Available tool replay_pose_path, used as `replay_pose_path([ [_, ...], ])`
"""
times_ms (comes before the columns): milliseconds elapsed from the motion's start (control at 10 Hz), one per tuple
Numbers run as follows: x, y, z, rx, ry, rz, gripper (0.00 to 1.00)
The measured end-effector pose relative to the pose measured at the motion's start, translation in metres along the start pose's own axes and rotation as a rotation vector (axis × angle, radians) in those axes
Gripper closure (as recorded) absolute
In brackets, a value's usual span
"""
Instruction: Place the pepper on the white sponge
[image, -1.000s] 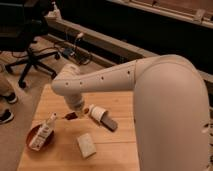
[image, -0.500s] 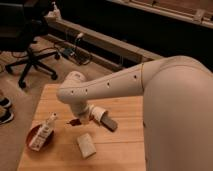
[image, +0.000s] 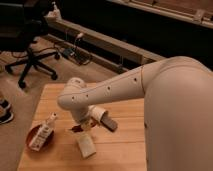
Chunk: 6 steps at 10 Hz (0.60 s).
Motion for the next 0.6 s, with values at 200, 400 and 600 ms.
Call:
replay_pose_path([
  [200,-0.006,0.007,0.004,-0.018,-0.004,-0.010,1.00],
  [400,-0.009,0.013,0.006,-0.030,-0.007,-0.006,1.00],
  [600,-0.013,0.021,0.010,-0.041,-0.013,0.011,1.00],
])
